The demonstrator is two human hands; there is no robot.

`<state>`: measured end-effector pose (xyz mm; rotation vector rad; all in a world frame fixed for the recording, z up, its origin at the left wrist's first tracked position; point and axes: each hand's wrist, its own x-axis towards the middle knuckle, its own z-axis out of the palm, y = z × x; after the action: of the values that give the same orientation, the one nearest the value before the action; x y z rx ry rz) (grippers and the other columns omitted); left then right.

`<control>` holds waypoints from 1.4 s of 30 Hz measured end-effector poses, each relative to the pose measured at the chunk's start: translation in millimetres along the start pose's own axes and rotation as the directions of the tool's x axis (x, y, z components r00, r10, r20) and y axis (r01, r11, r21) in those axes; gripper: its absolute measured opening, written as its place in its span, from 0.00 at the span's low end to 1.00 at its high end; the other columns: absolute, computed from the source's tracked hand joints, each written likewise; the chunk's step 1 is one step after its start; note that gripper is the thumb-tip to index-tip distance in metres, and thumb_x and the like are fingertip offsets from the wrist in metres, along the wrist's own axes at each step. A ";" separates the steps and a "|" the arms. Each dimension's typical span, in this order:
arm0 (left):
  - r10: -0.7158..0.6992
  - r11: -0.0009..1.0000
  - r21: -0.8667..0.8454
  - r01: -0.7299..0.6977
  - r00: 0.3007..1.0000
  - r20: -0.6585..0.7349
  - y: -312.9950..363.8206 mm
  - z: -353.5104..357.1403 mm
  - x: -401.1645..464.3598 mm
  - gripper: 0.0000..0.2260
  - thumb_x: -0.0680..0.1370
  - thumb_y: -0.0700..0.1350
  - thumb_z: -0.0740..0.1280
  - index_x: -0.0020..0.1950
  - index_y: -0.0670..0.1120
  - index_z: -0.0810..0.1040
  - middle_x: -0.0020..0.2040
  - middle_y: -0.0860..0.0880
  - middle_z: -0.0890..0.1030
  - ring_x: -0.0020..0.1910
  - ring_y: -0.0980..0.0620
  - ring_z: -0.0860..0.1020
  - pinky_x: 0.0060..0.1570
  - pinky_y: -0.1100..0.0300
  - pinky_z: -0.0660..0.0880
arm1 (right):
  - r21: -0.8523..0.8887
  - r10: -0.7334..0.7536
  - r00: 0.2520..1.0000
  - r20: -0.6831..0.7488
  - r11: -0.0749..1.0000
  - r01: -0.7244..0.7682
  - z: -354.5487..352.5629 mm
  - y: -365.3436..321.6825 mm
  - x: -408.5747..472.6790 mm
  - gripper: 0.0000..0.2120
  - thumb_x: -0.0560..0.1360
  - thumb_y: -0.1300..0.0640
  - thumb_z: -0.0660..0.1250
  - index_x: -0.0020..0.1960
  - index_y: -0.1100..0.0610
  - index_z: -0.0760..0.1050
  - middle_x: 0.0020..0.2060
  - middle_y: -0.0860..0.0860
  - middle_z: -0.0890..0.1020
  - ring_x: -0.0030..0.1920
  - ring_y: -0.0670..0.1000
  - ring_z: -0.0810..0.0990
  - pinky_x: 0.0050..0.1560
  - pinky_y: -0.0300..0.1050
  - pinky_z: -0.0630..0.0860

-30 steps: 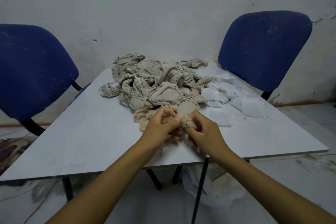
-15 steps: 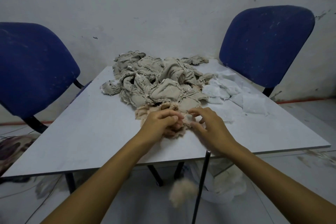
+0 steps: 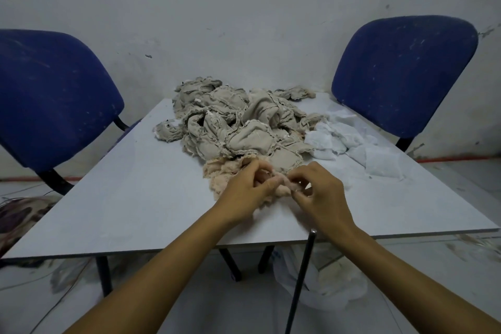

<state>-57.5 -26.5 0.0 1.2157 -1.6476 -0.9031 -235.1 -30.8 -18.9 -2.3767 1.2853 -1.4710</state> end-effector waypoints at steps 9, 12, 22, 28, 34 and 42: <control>0.032 0.999 -0.029 -0.034 0.998 -0.061 4.9 -7.3 3.4 0.13 0.75 0.32 0.71 0.48 0.51 0.80 0.41 0.45 0.78 0.39 0.52 0.77 0.41 0.58 0.77 | 0.213 0.111 0.955 0.276 0.962 -0.173 2.3 8.2 0.1 0.21 0.71 0.49 0.76 0.63 0.43 0.76 0.52 0.44 0.68 0.48 0.41 0.74 0.47 0.33 0.76; 0.041 0.999 -0.004 -0.042 0.996 -0.081 2.6 -12.1 3.9 0.12 0.75 0.32 0.71 0.48 0.50 0.81 0.45 0.44 0.80 0.42 0.53 0.77 0.45 0.59 0.77 | 0.278 0.160 0.945 0.286 0.930 -0.241 4.3 9.1 1.5 0.16 0.73 0.45 0.70 0.61 0.41 0.76 0.53 0.45 0.70 0.50 0.39 0.76 0.50 0.27 0.71; 0.047 0.999 0.019 -0.046 0.998 -0.049 1.2 -9.8 0.2 0.13 0.74 0.30 0.70 0.48 0.48 0.82 0.41 0.50 0.79 0.39 0.58 0.76 0.40 0.66 0.74 | 0.309 0.186 0.853 0.488 0.877 -0.368 0.4 9.0 4.9 0.10 0.70 0.48 0.75 0.49 0.50 0.82 0.47 0.47 0.75 0.44 0.46 0.77 0.46 0.37 0.73; 0.009 0.999 -0.046 -0.008 1.000 0.022 0.9 -7.0 1.7 0.11 0.77 0.31 0.67 0.50 0.47 0.81 0.42 0.51 0.80 0.38 0.63 0.78 0.39 0.69 0.74 | 0.376 0.164 0.861 0.482 0.848 -0.373 -2.5 10.3 4.1 0.07 0.71 0.51 0.76 0.49 0.50 0.85 0.44 0.48 0.78 0.46 0.52 0.78 0.48 0.51 0.75; -0.047 0.993 -0.101 0.061 0.989 0.140 -1.8 -13.2 1.9 0.03 0.78 0.39 0.69 0.49 0.45 0.82 0.37 0.51 0.81 0.32 0.56 0.77 0.31 0.62 0.76 | 0.432 0.241 0.875 0.419 0.795 -0.425 -3.6 11.2 5.3 0.09 0.69 0.46 0.72 0.43 0.50 0.83 0.47 0.52 0.75 0.47 0.50 0.77 0.53 0.49 0.73; -0.075 0.978 -0.177 0.108 0.980 0.187 0.5 -13.5 2.4 0.04 0.76 0.42 0.72 0.47 0.42 0.81 0.38 0.48 0.81 0.36 0.54 0.77 0.35 0.62 0.72 | 0.431 0.244 0.901 0.359 0.813 -0.391 -2.8 13.5 7.5 0.17 0.72 0.43 0.68 0.43 0.58 0.82 0.41 0.53 0.78 0.42 0.52 0.77 0.50 0.59 0.75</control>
<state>-45.4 -29.4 5.8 1.1153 -1.6145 -1.2273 -244.1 -43.6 -18.1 -1.8412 1.0187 -1.1264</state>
